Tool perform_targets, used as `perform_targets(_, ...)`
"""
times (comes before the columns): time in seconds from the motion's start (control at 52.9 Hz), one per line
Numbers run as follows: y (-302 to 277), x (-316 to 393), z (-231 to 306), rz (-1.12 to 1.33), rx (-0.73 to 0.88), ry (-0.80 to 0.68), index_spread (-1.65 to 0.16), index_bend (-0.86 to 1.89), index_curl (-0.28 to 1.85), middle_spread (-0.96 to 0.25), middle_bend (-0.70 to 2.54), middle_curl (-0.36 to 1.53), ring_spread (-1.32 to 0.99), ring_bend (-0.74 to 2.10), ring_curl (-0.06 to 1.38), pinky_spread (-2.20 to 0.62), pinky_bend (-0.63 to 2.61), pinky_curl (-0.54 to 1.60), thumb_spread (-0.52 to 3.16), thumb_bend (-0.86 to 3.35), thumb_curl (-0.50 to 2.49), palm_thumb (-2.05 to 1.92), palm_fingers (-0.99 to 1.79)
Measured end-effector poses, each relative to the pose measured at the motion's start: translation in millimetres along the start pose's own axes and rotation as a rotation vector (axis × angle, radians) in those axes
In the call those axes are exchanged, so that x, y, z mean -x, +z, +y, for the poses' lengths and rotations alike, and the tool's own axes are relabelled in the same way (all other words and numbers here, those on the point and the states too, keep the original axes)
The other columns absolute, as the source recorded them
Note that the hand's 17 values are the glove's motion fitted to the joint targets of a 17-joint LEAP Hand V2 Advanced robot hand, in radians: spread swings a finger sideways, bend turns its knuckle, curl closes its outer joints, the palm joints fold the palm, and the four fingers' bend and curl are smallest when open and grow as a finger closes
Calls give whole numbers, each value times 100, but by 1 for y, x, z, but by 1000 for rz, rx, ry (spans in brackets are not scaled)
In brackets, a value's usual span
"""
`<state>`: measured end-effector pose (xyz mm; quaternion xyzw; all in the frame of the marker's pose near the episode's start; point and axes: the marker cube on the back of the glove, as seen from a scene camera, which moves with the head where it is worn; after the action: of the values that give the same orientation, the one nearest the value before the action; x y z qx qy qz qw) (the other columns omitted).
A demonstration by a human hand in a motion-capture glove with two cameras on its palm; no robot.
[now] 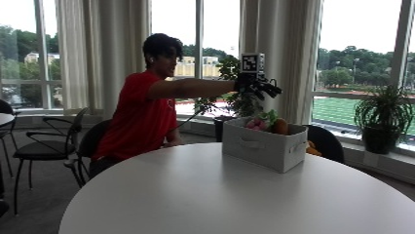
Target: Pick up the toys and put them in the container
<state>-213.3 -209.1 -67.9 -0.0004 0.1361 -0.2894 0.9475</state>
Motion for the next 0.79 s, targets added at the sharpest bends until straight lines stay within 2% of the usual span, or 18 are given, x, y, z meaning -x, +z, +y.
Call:
perform_targets(0.038, -1, 10, -1, -15, 1, 74, -49, 11, 73, -17, 26, 38, -26, 84, 40, -11, 131, 44, 108, -4, 81, -3, 5)
perform_targets(0.095, -7, 44, -10, -91, 10, 350, -49, 13, 70, -16, 27, 38, -23, 82, 38, -7, 130, 43, 112, -4, 76, -4, 4)
perform_targets(0.132, -8, 53, -12, -109, 9, 413, -49, 15, 68, -16, 27, 38, -22, 81, 38, -5, 129, 42, 114, -3, 73, -3, 4)
perform_targets(0.227, -7, 54, -11, -114, 2, 413, -49, 16, 64, -15, 27, 38, -20, 79, 36, -1, 127, 40, 119, -3, 66, -3, 4)
perform_targets(0.321, 11, 34, 20, -119, -42, 314, -48, 16, 61, -15, 26, 38, -18, 78, 35, 2, 126, 39, 121, -3, 60, -3, 4)
perform_targets(0.397, 30, 12, 37, -136, -49, 456, -47, 15, 58, -14, 26, 39, -17, 77, 35, 4, 124, 38, 122, -4, 56, -3, -1)
perform_targets(0.473, 46, -1, 60, -112, -48, 321, -45, 15, 55, -14, 26, 39, -15, 75, 34, 5, 121, 36, 121, -6, 52, -6, -5)
perform_targets(0.567, 62, -25, 76, -86, 6, 519, -44, 15, 52, -13, 24, 38, -12, 68, 32, 7, 117, 34, 119, -6, 47, -7, -10)
perform_targets(0.681, 87, -58, 112, -65, 55, 565, -43, 16, 49, -13, 22, 38, -11, 63, 30, 9, 110, 32, 118, -6, 43, -7, -9)
perform_targets(0.794, 106, -57, 140, -74, 81, 621, -43, 16, 46, -13, 19, 38, -10, 60, 29, 9, 106, 31, 117, -6, 39, -6, -7)
